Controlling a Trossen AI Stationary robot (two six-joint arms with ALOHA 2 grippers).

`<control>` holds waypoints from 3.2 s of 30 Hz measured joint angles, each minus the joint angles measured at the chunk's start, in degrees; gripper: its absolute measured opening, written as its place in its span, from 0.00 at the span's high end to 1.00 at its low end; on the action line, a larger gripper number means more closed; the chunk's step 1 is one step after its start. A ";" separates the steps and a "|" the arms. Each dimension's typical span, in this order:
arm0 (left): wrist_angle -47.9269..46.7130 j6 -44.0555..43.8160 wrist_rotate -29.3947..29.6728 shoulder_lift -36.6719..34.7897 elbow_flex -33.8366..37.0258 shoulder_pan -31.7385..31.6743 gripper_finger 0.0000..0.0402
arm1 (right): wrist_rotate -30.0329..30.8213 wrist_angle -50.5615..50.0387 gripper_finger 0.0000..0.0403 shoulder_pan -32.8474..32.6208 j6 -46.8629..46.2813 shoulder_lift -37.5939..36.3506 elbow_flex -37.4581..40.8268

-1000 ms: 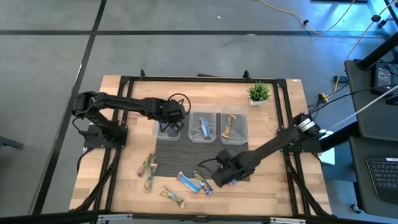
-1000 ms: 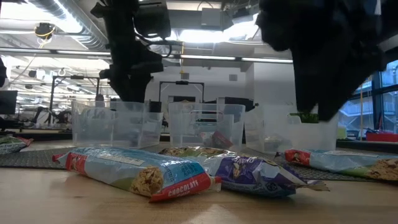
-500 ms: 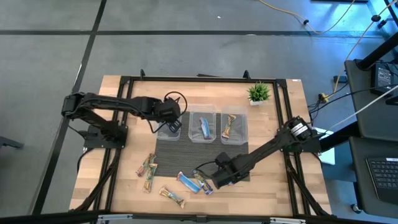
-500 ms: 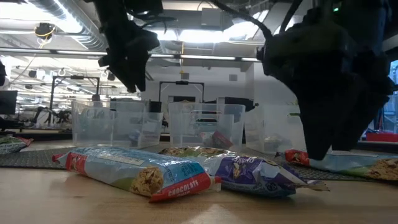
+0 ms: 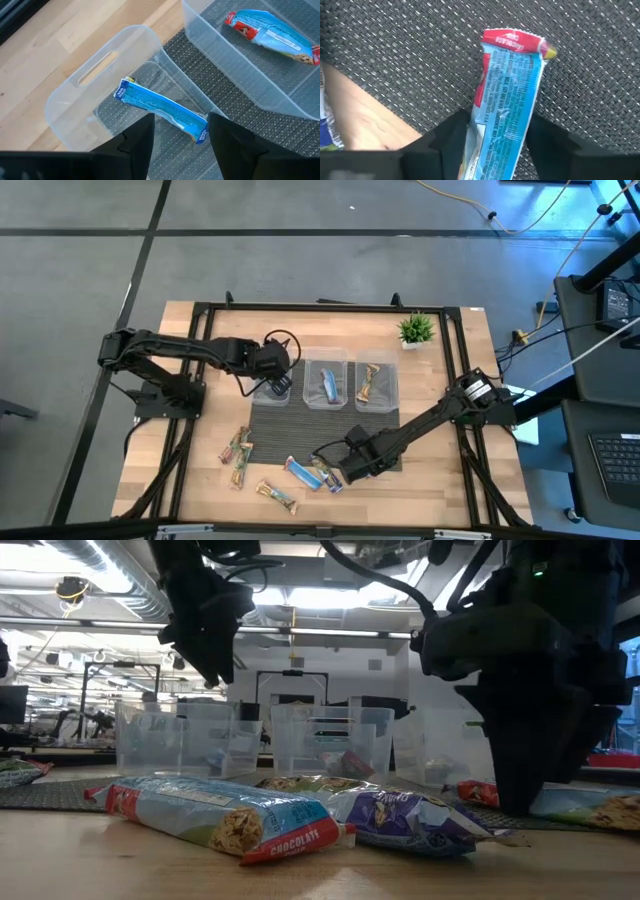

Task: Pick and place Granola Bars by type
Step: Put the red granola bar into the middle transparent bin

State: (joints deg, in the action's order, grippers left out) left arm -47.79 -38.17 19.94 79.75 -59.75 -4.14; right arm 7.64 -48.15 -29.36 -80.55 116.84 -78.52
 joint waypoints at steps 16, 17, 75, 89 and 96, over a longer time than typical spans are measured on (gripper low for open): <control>0.03 4.22 -0.25 -0.59 0.00 0.76 0.55 | -2.66 -1.49 0.86 0.00 0.20 -1.19 0.08; -0.06 5.29 -0.39 -1.00 0.01 1.13 0.55 | -3.02 -1.93 0.86 0.00 0.45 -1.98 0.12; 22.20 -9.76 -1.72 5.99 0.02 33.05 0.65 | 2.54 17.20 0.85 30.23 53.15 -7.90 -0.02; 16.52 -27.58 -2.23 6.01 0.02 40.05 0.66 | 2.58 17.72 0.85 30.23 55.77 -7.13 0.00; 16.70 -27.73 -2.07 6.01 0.02 40.64 0.66 | 2.73 18.31 0.85 30.23 55.61 -7.13 0.00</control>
State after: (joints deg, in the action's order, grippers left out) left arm -31.09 -65.90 17.87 85.76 -59.72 36.50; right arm 10.37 -29.84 0.86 -24.95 109.71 -78.52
